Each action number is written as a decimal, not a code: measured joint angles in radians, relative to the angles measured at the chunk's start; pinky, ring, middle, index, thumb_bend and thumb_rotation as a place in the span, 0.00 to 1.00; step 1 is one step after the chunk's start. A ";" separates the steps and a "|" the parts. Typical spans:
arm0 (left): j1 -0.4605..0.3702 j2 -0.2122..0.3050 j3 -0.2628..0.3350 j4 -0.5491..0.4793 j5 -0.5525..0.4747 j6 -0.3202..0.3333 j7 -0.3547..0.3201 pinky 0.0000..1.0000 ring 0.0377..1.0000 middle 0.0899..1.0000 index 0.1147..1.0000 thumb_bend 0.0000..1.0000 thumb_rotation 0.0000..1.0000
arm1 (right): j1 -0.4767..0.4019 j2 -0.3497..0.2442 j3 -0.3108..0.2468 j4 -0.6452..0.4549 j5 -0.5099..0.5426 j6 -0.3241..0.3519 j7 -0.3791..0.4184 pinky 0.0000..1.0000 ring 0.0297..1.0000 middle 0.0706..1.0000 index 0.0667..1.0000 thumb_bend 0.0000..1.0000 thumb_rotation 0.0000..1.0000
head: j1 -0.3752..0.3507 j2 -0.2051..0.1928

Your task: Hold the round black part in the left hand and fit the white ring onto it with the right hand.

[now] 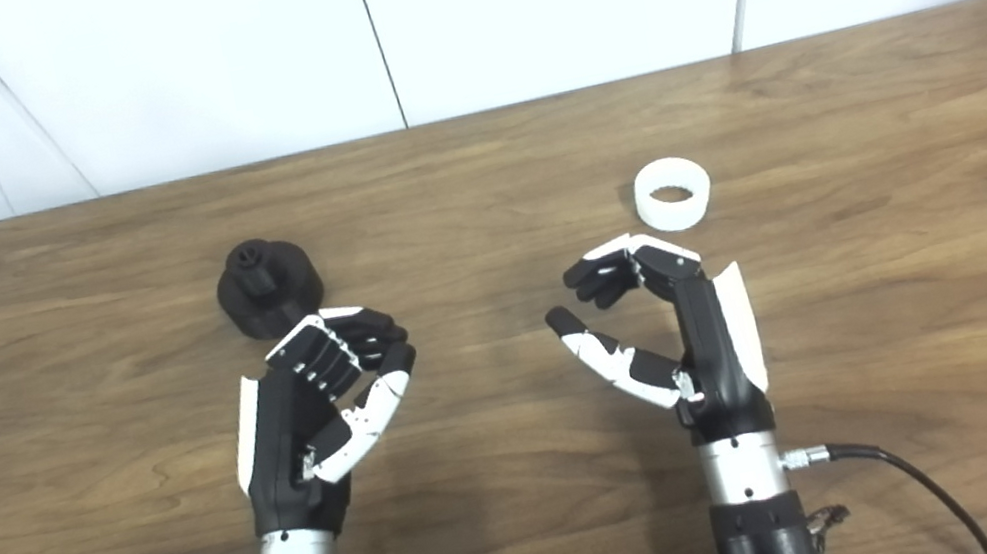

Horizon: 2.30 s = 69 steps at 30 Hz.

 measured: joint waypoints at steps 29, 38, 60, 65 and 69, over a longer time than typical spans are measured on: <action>0.001 -0.009 -0.028 0.088 0.053 -0.071 0.043 0.41 0.48 0.49 0.42 0.49 0.07 | 0.010 -0.011 -0.043 0.019 0.045 -0.048 0.005 0.45 0.51 0.53 0.46 0.49 0.16 | 0.282 -0.089; 0.001 -0.011 -0.040 0.090 0.072 -0.093 0.065 0.44 0.49 0.50 0.42 0.49 0.07 | 0.019 -0.020 -0.079 0.039 0.088 -0.099 0.043 0.44 0.50 0.53 0.46 0.49 0.16 | 0.287 -0.094; -0.069 0.162 0.055 -0.052 0.264 0.128 -0.045 0.61 0.76 0.80 0.77 0.73 0.29 | 0.029 -0.020 -0.105 0.038 0.091 -0.123 0.079 0.44 0.49 0.53 0.46 0.49 0.16 | 0.299 -0.094; -0.096 0.200 0.070 -0.060 0.275 0.199 -0.065 0.63 0.78 0.83 0.80 0.75 0.30 | 0.030 -0.020 -0.106 0.039 0.091 -0.123 0.080 0.43 0.49 0.53 0.46 0.49 0.16 | 0.295 -0.094; -0.138 0.228 0.094 -0.059 0.280 0.217 -0.066 0.62 0.79 0.84 0.80 0.75 0.31 | 0.030 -0.020 -0.106 0.039 0.092 -0.122 0.083 0.43 0.49 0.53 0.46 0.49 0.16 | 0.295 -0.092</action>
